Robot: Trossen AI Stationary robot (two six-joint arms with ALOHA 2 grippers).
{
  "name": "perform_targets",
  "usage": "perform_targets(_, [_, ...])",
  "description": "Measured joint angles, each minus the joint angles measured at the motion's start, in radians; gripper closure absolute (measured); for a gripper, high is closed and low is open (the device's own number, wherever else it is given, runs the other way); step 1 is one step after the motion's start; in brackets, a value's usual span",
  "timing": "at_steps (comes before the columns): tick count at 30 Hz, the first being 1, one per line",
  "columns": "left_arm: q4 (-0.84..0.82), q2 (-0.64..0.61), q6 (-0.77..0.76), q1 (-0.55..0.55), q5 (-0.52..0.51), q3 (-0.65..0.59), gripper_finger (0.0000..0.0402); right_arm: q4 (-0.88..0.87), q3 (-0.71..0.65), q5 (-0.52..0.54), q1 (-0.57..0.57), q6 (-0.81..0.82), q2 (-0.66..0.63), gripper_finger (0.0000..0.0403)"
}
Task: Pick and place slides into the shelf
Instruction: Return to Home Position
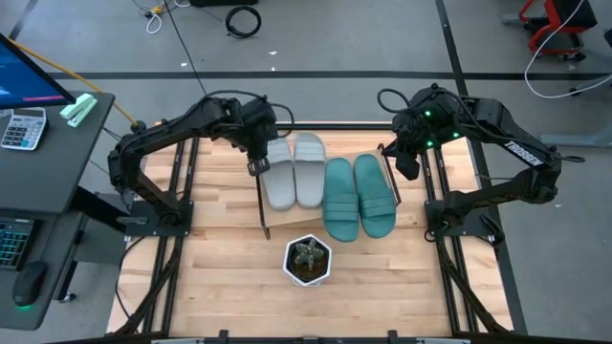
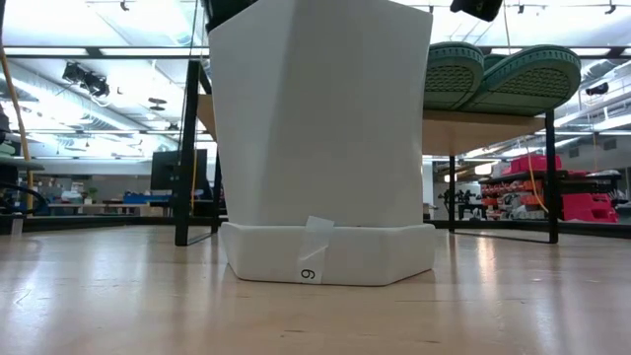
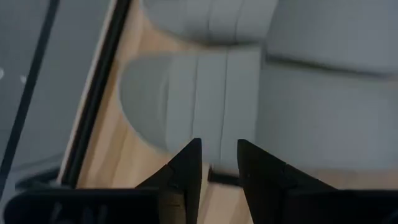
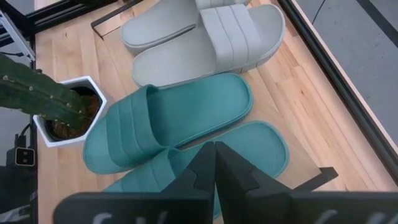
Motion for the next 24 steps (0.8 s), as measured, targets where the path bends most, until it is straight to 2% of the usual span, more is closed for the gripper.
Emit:
perform_targets(6, [0.114, -0.003, -0.002, -0.024, 0.139, 0.018, 0.0294, -0.02, 0.0, 0.012, 0.0, -0.016, -0.001, 0.038])
perform_targets(14, [0.375, -0.003, -0.048, -0.101, 0.148, 0.018, 0.0301, -0.024, 0.0, 0.04, -0.001, -0.046, -0.007, 0.0382])
perform_targets(24, [0.741, -0.004, -0.067, -0.183, 0.096, -0.094, 0.0389, 0.016, 0.0, 0.048, -0.001, -0.103, -0.071, 0.039])
